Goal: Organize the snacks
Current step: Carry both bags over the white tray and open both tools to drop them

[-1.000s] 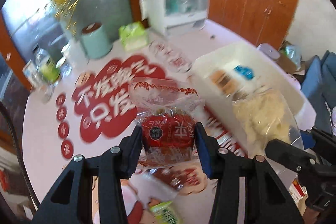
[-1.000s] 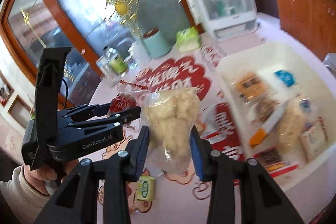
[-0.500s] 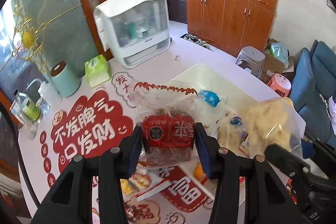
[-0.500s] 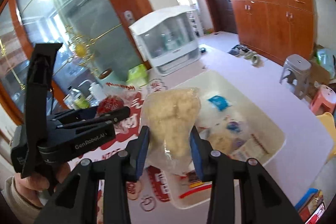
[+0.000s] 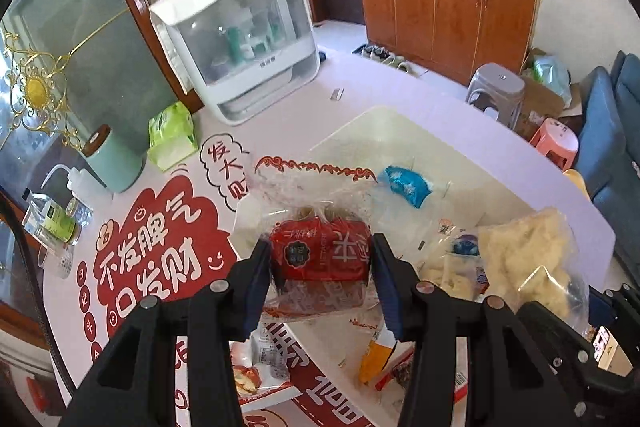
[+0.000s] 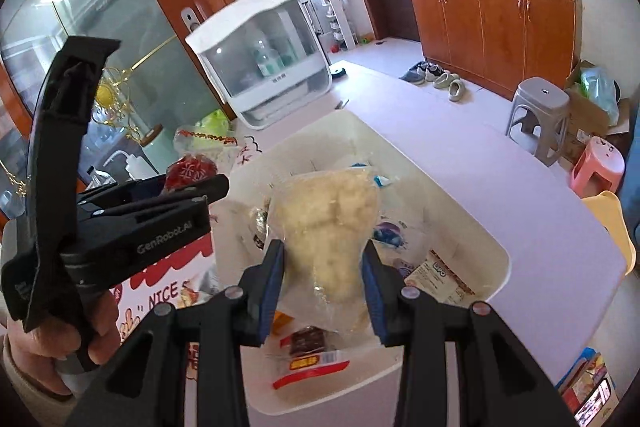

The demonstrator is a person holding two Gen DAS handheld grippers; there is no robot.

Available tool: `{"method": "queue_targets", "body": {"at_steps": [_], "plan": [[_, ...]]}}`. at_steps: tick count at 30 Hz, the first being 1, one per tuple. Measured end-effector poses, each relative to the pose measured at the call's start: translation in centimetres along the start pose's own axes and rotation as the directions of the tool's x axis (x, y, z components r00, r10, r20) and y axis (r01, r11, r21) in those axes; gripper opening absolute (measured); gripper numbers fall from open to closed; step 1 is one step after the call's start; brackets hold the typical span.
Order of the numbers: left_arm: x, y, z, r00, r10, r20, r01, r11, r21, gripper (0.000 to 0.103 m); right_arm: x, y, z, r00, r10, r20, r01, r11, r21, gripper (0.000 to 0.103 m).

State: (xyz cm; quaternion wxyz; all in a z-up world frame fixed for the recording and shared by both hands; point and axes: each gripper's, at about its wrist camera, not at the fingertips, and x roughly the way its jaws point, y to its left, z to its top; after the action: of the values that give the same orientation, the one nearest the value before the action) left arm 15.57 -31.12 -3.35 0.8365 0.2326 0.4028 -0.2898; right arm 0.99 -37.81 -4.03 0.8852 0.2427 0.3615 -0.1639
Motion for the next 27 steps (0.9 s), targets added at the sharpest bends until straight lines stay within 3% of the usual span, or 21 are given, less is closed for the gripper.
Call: {"method": "queue_targets", "body": {"at_steps": [19, 23, 27], "plan": [[3.4, -0.1, -0.6, 0.995, 0.068, -0.077, -0.066, 0.998, 0.019, 0.046, 4.0, 0.1, -0.5, 0.993, -0.021, -0.116, 0.016, 0.999, -0.046, 0.039], [3.2, -0.1, -0.8, 0.993, 0.100, -0.067, -0.098, 0.994, 0.040, 0.078, 4.0, 0.4, -0.6, 0.991, -0.020, -0.133, 0.014, 0.999, -0.049, 0.040], [2.8, -0.3, -1.2, 0.989, 0.140, -0.050, -0.136, 0.988, 0.073, 0.082, 3.8, 1.1, -0.7, 0.990, -0.029, -0.140, 0.019, 0.997, -0.076, 0.048]]}}
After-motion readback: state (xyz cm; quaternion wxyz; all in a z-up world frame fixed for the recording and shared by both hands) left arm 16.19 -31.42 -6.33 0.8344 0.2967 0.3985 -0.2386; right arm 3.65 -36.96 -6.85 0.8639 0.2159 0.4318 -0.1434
